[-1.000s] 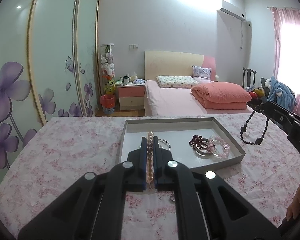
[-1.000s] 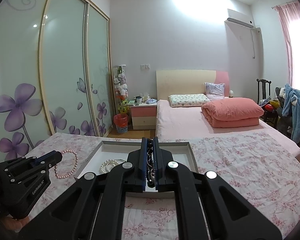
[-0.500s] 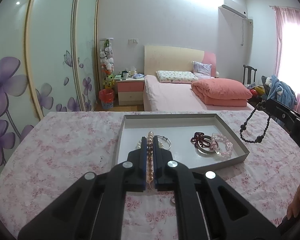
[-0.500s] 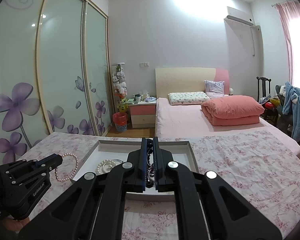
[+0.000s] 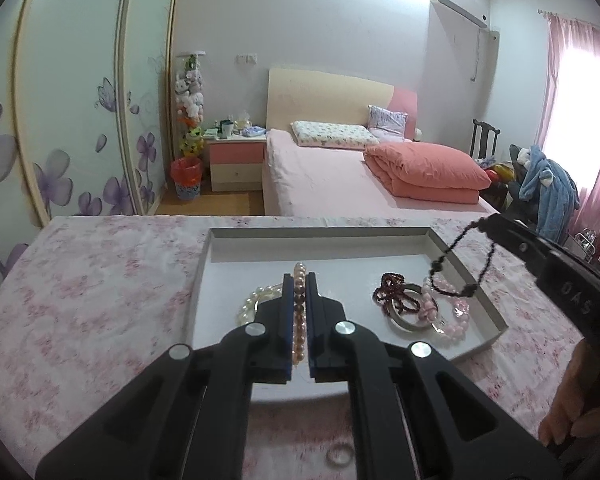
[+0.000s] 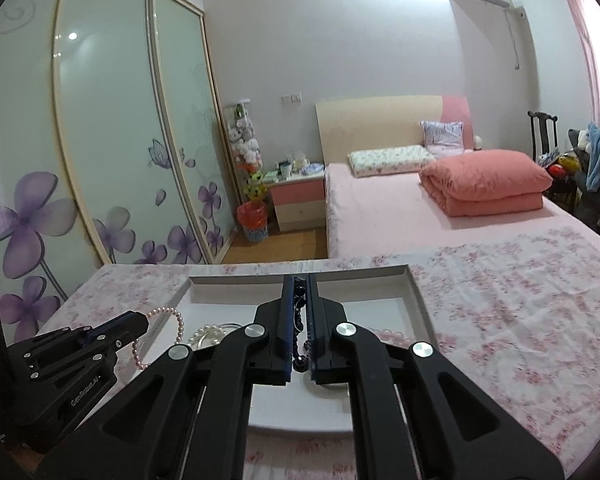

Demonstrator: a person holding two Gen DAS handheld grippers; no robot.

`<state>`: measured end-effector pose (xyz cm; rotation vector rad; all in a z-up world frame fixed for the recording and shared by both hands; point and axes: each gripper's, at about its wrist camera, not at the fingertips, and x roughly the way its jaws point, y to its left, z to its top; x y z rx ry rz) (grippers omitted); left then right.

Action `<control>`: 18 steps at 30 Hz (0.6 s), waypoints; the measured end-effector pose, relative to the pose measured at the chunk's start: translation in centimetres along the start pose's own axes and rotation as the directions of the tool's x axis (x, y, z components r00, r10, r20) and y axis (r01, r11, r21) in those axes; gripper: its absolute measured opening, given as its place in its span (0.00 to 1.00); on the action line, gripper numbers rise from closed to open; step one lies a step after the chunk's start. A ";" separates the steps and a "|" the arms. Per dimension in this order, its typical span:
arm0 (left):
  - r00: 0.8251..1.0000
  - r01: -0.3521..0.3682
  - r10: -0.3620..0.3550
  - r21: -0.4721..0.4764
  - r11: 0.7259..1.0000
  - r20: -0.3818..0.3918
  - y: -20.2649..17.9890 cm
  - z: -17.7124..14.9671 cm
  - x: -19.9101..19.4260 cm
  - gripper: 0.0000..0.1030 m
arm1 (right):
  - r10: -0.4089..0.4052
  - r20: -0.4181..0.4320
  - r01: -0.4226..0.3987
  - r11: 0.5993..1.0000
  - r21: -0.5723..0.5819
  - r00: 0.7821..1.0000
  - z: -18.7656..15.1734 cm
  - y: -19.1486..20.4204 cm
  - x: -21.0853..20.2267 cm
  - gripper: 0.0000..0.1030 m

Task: Organize jewelry
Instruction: 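Open both grippers to release the two bracelets in the tray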

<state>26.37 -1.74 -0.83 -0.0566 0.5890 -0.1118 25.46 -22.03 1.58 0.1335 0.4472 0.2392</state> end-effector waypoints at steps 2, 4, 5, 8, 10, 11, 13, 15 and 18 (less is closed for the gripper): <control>1.000 0.007 -0.007 0.004 1.000 -0.015 -0.1 0.1 1.3 0.06 | 0.002 -0.021 -0.002 1.000 0.003 1.000 0.0 0.2 1.6 0.06; 0.999 0.016 -0.016 0.005 1.000 -0.041 -0.1 0.2 2.9 0.06 | 0.006 -0.043 -0.006 1.000 0.013 0.999 -0.2 -0.1 2.9 0.06; 0.998 0.022 -0.022 0.001 1.000 -0.052 -0.1 0.2 3.5 0.07 | 0.010 -0.060 -0.009 1.000 0.020 0.998 -0.3 -0.3 3.6 0.06; 0.997 0.035 -0.037 -0.030 0.999 -0.074 0.5 0.3 4.8 0.15 | 0.020 -0.102 -0.015 0.999 0.046 0.995 -0.7 -1.0 4.8 0.10; 0.997 0.034 -0.037 -0.045 0.998 -0.070 1.1 0.2 5.0 0.19 | 0.012 -0.109 -0.006 0.999 0.052 0.994 -1.0 -1.7 4.6 0.23; 0.997 0.033 -0.036 -0.048 0.998 -0.069 1.4 0.2 5.0 0.19 | 0.006 -0.105 0.000 0.999 0.053 0.994 -1.1 -1.9 4.5 0.28; 0.997 0.026 -0.030 -0.060 0.998 -0.071 2.0 -0.1 4.9 0.19 | -0.002 -0.105 0.008 0.998 0.061 0.994 -1.5 -2.5 3.9 0.28; 0.997 0.016 -0.022 -0.073 0.997 -0.076 2.6 -0.3 4.6 0.19 | 0.002 -0.112 0.006 0.997 0.072 0.994 -1.6 -2.9 3.7 0.28; 0.997 0.006 -0.013 -0.080 0.997 -0.080 3.1 -0.9 3.7 0.19 | 0.009 -0.124 0.001 0.997 0.078 0.992 -2.0 -3.2 2.9 0.28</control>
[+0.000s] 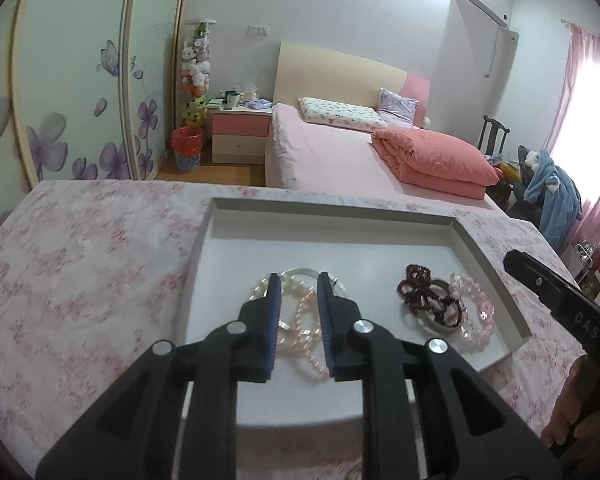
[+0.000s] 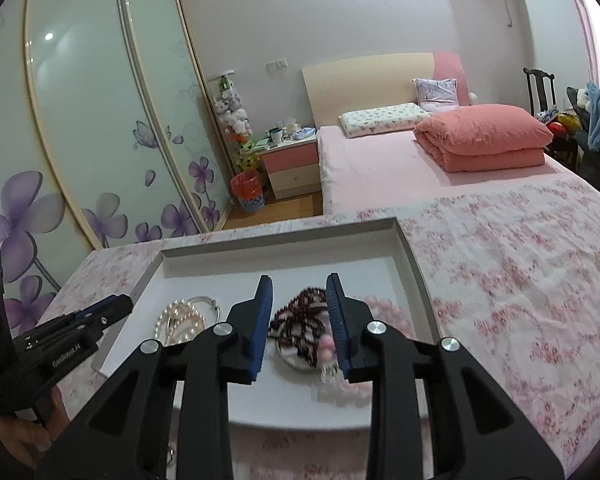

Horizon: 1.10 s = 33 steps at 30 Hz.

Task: Organize jewelry
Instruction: 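Open both grippers to release the two bracelets in the tray, then grasp the silver ring with the left gripper while the right gripper grasps the loose pearl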

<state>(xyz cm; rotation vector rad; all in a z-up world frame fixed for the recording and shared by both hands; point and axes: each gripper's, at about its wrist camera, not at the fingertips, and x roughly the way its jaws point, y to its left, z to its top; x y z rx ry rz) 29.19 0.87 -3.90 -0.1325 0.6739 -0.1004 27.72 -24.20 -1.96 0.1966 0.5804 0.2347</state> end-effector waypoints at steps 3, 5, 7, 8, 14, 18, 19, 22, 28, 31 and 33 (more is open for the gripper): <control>1.000 0.000 0.000 0.009 1.000 -0.007 0.0 -1.0 -1.5 0.21 | 0.011 -0.024 -0.011 1.000 -0.024 1.000 -0.8 0.4 -0.8 0.28; 1.000 0.012 -0.012 0.019 1.000 -0.017 0.1 -2.1 -2.6 0.27 | 0.019 -0.046 -0.021 0.999 -0.045 0.999 -1.7 0.8 -1.5 0.28; 0.999 0.034 -0.033 0.038 0.999 -0.037 -0.2 -3.4 -3.7 0.30 | 0.028 -0.077 -0.032 0.998 -0.059 0.997 -2.6 1.0 -2.0 0.28; 0.998 0.047 -0.045 0.047 0.998 -0.051 -0.5 -3.9 -4.0 0.32 | 0.028 -0.088 -0.033 0.997 -0.063 0.996 -2.8 1.0 -2.1 0.28; 0.979 0.114 -0.091 0.123 0.986 -0.182 -3.1 -8.1 -4.3 0.47 | 0.022 -0.146 -0.031 0.998 -0.058 0.989 -4.6 0.5 -2.8 0.28; 0.969 0.121 -0.080 0.166 0.979 -0.233 -4.7 -9.5 -3.4 0.49 | 0.012 -0.161 -0.021 0.998 -0.057 0.987 -5.2 0.2 -3.2 0.28; 0.968 0.114 -0.068 0.181 0.977 -0.240 -5.0 -9.8 -3.2 0.49 | 0.010 -0.163 -0.019 0.998 -0.055 0.987 -5.3 0.0 -3.3 0.28; 0.966 0.064 -0.007 0.215 0.974 -0.257 -5.8 -10.2 -2.1 0.49 | 0.009 -0.169 -0.018 0.999 -0.051 0.986 -5.4 -0.1 -3.5 0.28; 0.971 0.018 0.037 0.226 0.974 -0.237 -5.8 -9.8 -1.6 0.21 | 0.017 -0.176 -0.027 0.998 -0.054 0.984 -5.5 0.2 -3.5 0.28; 0.970 0.001 0.052 0.218 0.976 -0.237 -4.9 -9.6 -1.8 0.21 | 0.026 -0.184 -0.039 0.997 -0.066 0.983 -5.7 0.8 -3.5 0.28; 0.970 -0.017 0.067 0.208 0.978 -0.234 -3.7 -9.5 -1.9 0.21 | 0.036 -0.200 -0.054 0.995 -0.085 0.979 -5.9 1.5 -3.3 0.28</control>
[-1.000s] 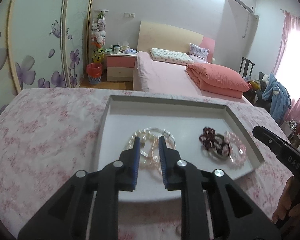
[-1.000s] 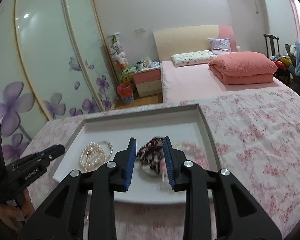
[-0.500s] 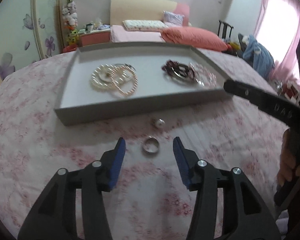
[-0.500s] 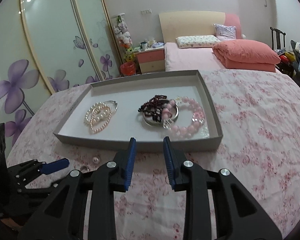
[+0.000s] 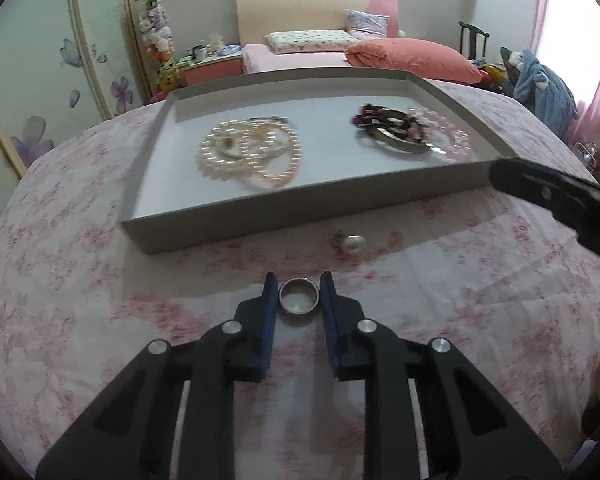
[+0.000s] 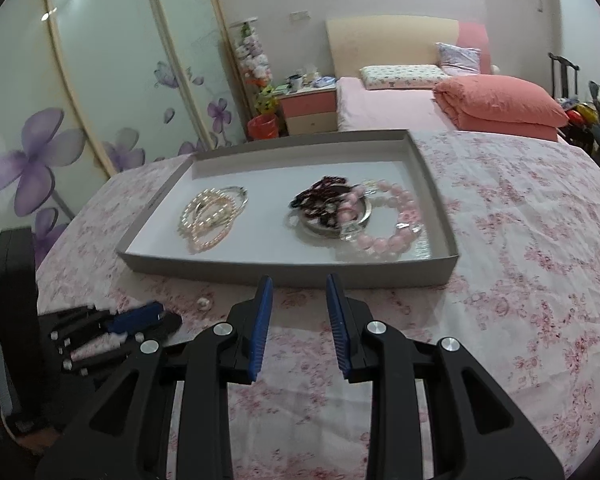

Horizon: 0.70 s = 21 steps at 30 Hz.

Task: Organize jewelry
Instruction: 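Grasp the silver ring with the left gripper while the right gripper grasps the loose pearl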

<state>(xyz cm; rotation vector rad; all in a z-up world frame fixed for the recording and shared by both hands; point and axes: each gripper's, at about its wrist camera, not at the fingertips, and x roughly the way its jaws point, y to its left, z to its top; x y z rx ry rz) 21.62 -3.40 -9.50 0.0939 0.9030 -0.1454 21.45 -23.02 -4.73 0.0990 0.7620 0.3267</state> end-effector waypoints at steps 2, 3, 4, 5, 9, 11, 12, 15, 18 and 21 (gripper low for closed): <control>1.000 -0.030 0.030 -0.027 0.999 0.002 1.6 0.0 0.0 0.21 | 0.018 -0.023 -0.019 0.999 -0.029 1.000 -0.2 0.8 0.5 0.28; 0.999 -0.043 0.044 -0.044 0.998 0.003 2.6 0.0 0.0 0.21 | 0.029 -0.038 -0.031 0.999 -0.044 0.999 -0.4 1.3 0.8 0.28; 0.998 -0.056 0.057 -0.062 0.996 0.003 3.6 0.0 0.0 0.21 | 0.038 -0.051 -0.040 0.997 -0.058 0.998 -0.5 1.7 1.1 0.28; 0.998 -0.067 0.068 -0.076 0.995 0.003 4.5 0.0 0.0 0.22 | 0.050 -0.070 -0.055 0.995 -0.081 0.996 -0.7 2.4 1.6 0.28; 0.999 -0.053 0.054 -0.121 0.991 0.004 6.6 0.0 -0.1 0.22 | 0.072 -0.122 -0.090 0.985 -0.149 0.990 -1.2 4.7 3.1 0.28; 0.999 -0.046 0.047 -0.127 0.991 0.006 6.9 0.0 -0.2 0.21 | 0.077 -0.144 -0.102 0.979 -0.176 0.987 -1.5 5.9 3.8 0.28; 0.999 -0.048 0.049 -0.126 0.991 0.005 6.8 0.0 -0.2 0.21 | 0.077 -0.150 -0.104 0.977 -0.184 0.986 -1.5 6.3 4.2 0.28; 0.999 -0.045 0.046 -0.128 0.991 0.006 6.8 0.0 -0.2 0.21 | 0.072 -0.164 -0.105 0.974 -0.200 0.984 -1.4 7.3 5.0 0.28; 0.999 -0.042 0.044 -0.130 0.991 0.006 6.6 0.1 -0.1 0.21 | 0.056 -0.173 -0.093 0.973 -0.213 0.983 -1.3 8.0 5.8 0.28; 0.999 -0.042 0.043 -0.130 0.991 0.006 6.6 0.1 -0.1 0.21 | 0.027 -0.181 -0.070 0.970 -0.233 0.983 -1.3 8.3 6.7 0.20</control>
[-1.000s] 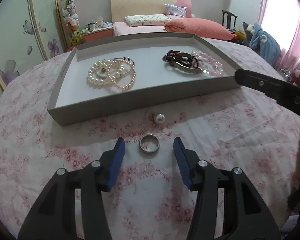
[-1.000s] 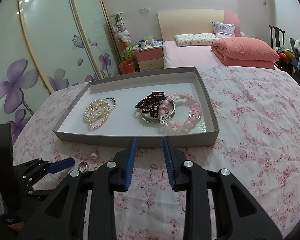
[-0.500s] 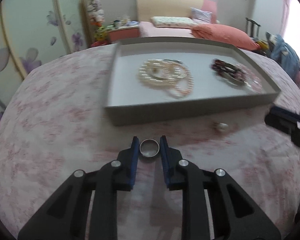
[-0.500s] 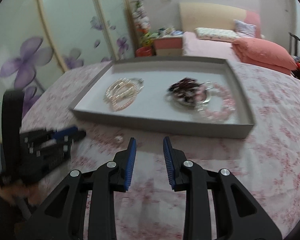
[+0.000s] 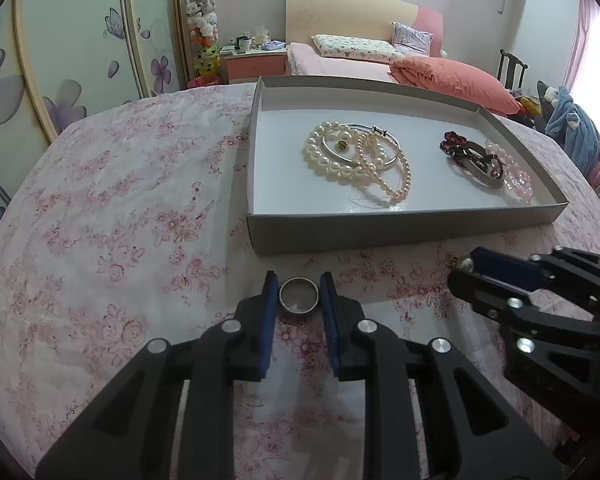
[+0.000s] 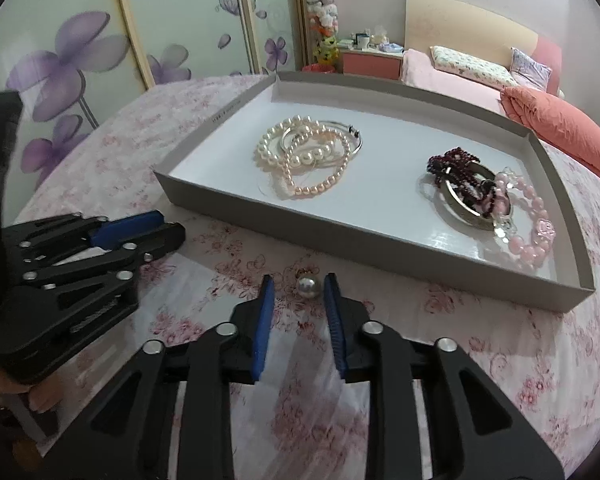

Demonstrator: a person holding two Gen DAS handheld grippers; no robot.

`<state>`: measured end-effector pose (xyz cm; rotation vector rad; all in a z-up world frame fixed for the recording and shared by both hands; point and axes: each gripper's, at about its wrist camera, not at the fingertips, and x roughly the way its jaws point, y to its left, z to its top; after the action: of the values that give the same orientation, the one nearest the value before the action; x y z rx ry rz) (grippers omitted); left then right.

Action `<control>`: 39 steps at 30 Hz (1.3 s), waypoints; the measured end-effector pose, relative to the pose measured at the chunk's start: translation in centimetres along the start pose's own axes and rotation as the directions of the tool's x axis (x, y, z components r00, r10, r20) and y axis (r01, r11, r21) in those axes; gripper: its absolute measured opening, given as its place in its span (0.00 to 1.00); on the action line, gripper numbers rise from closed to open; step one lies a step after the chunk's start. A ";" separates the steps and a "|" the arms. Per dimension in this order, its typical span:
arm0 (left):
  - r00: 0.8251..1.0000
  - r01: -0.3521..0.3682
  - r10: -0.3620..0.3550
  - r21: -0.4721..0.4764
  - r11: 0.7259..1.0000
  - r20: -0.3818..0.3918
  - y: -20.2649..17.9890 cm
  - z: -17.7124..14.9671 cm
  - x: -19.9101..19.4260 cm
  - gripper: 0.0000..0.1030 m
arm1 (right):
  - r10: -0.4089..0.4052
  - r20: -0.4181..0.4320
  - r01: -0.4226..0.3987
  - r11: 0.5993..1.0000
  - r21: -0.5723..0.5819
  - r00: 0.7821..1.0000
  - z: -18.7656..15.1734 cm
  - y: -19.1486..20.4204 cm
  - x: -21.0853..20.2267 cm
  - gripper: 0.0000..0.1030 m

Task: Organize jewelry
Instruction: 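Grasp the silver ring with the left gripper while the right gripper grasps the loose pearl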

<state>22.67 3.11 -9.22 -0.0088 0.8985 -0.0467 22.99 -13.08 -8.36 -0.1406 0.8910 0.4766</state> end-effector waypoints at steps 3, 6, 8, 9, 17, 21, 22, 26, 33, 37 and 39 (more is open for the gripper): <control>1.000 0.000 0.000 0.000 1.000 0.000 0.0 0.0 0.0 0.21 | -0.024 0.004 0.024 1.000 -0.008 1.000 -0.2 -0.1 -0.2 0.14; 1.000 -0.002 0.002 0.001 1.000 0.000 -0.1 0.0 0.0 0.21 | -0.053 0.006 0.053 0.999 0.000 0.999 -0.9 -1.0 -0.9 0.14; 1.000 -0.008 0.008 0.007 1.000 0.000 -0.1 0.0 0.0 0.22 | -0.089 0.005 0.089 0.996 0.030 0.996 -1.5 -2.4 -1.6 0.14; 1.000 -0.012 0.012 0.010 1.000 0.000 -0.3 0.0 0.1 0.22 | -0.111 0.002 0.110 0.993 0.047 0.994 -1.7 -3.2 -1.9 0.14; 1.000 -0.029 0.029 0.025 0.999 -0.001 -0.7 -0.1 0.1 0.22 | -0.213 -0.001 0.210 0.960 0.187 0.977 -3.5 -8.8 -3.8 0.14; 1.000 -0.031 0.031 0.025 0.999 -0.001 -0.7 0.0 0.2 0.22 | -0.224 -0.003 0.220 0.958 0.181 0.975 -3.7 -8.8 -4.0 0.14; 1.000 -0.031 0.031 0.025 0.999 -0.001 -0.7 0.0 0.1 0.22 | -0.225 -0.003 0.222 0.958 0.180 0.974 -3.7 -8.9 -4.0 0.14; 1.000 -0.030 0.030 0.025 0.999 -0.001 -0.7 -0.1 0.1 0.22 | -0.224 -0.005 0.221 0.958 0.183 0.975 -3.5 -8.7 -3.7 0.14; 1.000 -0.031 0.031 0.025 0.999 -0.001 -0.7 -0.1 0.1 0.22 | -0.224 -0.005 0.221 0.958 0.182 0.975 -3.5 -8.6 -3.8 0.14; 1.000 -0.031 0.031 0.025 0.999 -0.001 -0.7 -0.1 0.1 0.22 | -0.225 -0.005 0.222 0.958 0.182 0.974 -3.5 -8.6 -3.8 0.14; 1.000 -0.031 0.031 0.025 0.999 -0.001 -0.7 -0.1 0.1 0.22 | -0.224 -0.005 0.222 0.958 0.182 0.974 -3.5 -8.6 -3.8 0.14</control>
<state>22.68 2.38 -9.35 0.0285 0.8991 -0.0294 22.40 -23.14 -8.29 -0.0687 0.8867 0.1842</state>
